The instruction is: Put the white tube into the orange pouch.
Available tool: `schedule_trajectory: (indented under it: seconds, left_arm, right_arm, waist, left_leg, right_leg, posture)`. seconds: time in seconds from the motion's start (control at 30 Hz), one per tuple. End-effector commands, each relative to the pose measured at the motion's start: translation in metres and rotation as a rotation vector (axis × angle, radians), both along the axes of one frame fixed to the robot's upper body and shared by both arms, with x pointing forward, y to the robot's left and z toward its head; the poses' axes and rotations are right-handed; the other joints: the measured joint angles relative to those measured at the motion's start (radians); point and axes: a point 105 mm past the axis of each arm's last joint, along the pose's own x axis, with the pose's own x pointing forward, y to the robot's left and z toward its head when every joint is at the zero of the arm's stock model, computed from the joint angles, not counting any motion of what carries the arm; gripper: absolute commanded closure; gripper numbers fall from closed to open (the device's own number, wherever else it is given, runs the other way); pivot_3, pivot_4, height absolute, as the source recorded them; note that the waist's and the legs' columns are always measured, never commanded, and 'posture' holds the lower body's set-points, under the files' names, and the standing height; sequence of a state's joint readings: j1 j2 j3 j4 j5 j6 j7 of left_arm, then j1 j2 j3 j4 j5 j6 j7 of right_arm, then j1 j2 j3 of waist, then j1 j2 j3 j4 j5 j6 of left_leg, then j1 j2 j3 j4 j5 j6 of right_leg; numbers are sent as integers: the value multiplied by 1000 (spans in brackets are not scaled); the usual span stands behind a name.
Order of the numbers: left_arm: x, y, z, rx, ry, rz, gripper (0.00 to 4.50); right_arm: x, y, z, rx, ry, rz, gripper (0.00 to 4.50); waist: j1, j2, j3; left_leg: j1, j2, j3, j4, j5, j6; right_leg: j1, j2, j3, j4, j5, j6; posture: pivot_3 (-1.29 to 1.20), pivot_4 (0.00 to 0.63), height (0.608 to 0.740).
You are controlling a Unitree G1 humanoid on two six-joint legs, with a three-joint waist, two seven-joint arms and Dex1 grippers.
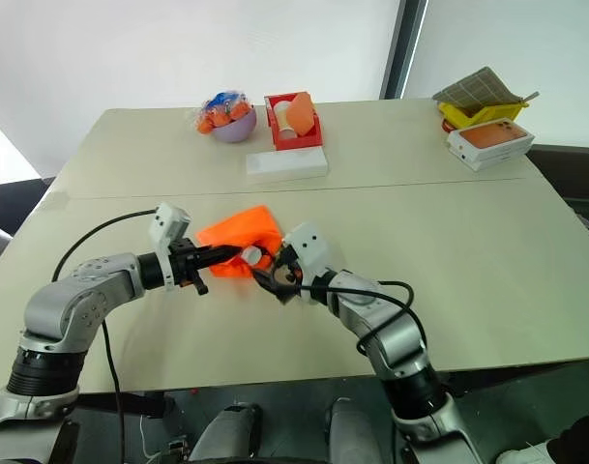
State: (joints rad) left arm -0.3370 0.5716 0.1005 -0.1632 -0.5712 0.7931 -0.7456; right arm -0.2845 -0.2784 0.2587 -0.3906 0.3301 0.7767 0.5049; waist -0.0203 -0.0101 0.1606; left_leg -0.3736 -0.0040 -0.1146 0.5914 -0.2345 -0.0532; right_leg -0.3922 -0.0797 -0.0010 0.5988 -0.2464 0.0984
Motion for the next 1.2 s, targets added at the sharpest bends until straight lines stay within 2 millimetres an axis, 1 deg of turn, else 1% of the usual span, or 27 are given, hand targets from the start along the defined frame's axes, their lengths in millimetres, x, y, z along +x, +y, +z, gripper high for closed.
schedule_trajectory:
  seconds: [0.03,0.13,0.2,0.27,0.4,0.5,0.57,0.67,0.73,0.8,0.87,0.9,0.97,1.03,1.13,1.2]
  left_arm:
    - [5,22,9,16,-57,68,4500]
    - [5,34,6,34,-57,95,4500]
    - [7,41,5,36,-55,119,4500]
    - [7,43,4,34,-56,124,4500]
    - [6,42,3,31,-63,115,4500]
    - [5,35,5,8,-72,102,4500]
    - [4,32,5,-4,-74,100,4500]
    - [2,27,7,-22,-78,89,4500]
    - [1,25,8,-34,-80,82,4500]
    - [-1,22,10,-44,-81,71,4500]
    - [-3,21,9,-52,-70,60,4500]
    - [-4,20,9,-57,-61,51,4500]
    - [-7,18,10,-76,-49,30,3949]
    - [-9,17,14,-106,-43,14,3179]
    - [-9,16,17,-113,-43,-2,1431]
    - [-6,19,16,-80,-50,15,489]
  right_arm:
    - [-6,-7,17,13,-68,44,46]
    - [6,-17,9,-78,-116,2,46]
    - [13,-18,3,-145,-164,2,46]
    - [16,-16,1,-176,-195,15,46]
    - [24,-5,-4,-204,-239,38,46]
    - [32,1,-15,-286,-291,65,46]
    - [37,4,-22,-312,-303,70,46]
    - [44,1,-31,-348,-299,43,833]
    - [47,-1,-35,-361,-298,28,1806]
    - [46,-5,-36,-367,-300,26,2876]
    - [45,-14,-34,-364,-300,4,3956]
    - [44,-19,-33,-362,-299,-7,4410]
    - [40,-29,-30,-358,-299,-20,4500]
    - [34,-43,-25,-338,-284,-35,4500]
    - [20,-63,-13,-258,-238,-57,4500]
    - [11,-78,-3,-189,-202,-81,4500]
  waist:
    - [0,0,0]
    - [2,0,0]
    - [2,0,0]
    - [3,0,0]
    - [1,0,0]
    - [2,0,0]
    - [2,0,0]
    - [3,0,0]
    - [3,0,0]
    - [3,-1,0]
    - [4,-1,0]
    - [5,-1,0]
    - [7,-1,0]
    - [9,-1,0]
    - [8,-1,0]
    - [8,-1,0]
  left_leg:
    - [0,0,0,0,0,0]
    - [0,0,0,0,0,0]
    - [0,0,0,0,0,0]
    - [0,0,1,0,0,0]
    - [-1,0,1,0,0,0]
    - [-1,0,1,0,0,0]
    - [-1,0,1,0,0,0]
    - [-1,0,1,0,0,0]
    - [0,0,1,0,0,0]
    - [0,0,1,0,0,0]
    - [0,0,1,0,0,0]
    - [0,0,1,0,0,0]
    - [0,0,0,0,0,0]
    - [0,0,1,0,0,0]
    - [-1,0,1,0,0,0]
    - [0,0,1,0,0,0]
  right_leg:
    - [0,0,0,0,0,0]
    - [0,0,0,-1,0,0]
    - [0,0,0,-1,0,0]
    - [0,0,0,-1,0,0]
    - [-1,-1,0,-1,1,-1]
    - [0,0,0,-1,2,-3]
    - [0,-1,0,-1,2,-3]
    - [0,0,0,-1,2,-3]
    - [0,0,0,-1,2,-4]
    - [0,0,0,-1,2,-4]
    - [1,0,0,-1,2,-3]
    - [1,0,0,-1,2,-3]
    - [1,0,0,-1,2,-3]
    - [1,-1,0,-1,2,-3]
    - [2,-1,0,-2,1,-1]
    - [2,-1,0,-2,0,-1]
  posture:
    - [0,150,740]
    - [0,150,740]
    - [0,150,740]
    - [0,150,740]
    - [0,150,740]
    - [0,150,740]
    - [0,150,740]
    - [0,150,740]
    - [0,150,740]
    - [0,150,740]
    - [0,150,740]
    - [0,150,740]
    - [0,150,740]
    - [0,150,740]
    - [0,150,740]
    - [0,150,740]
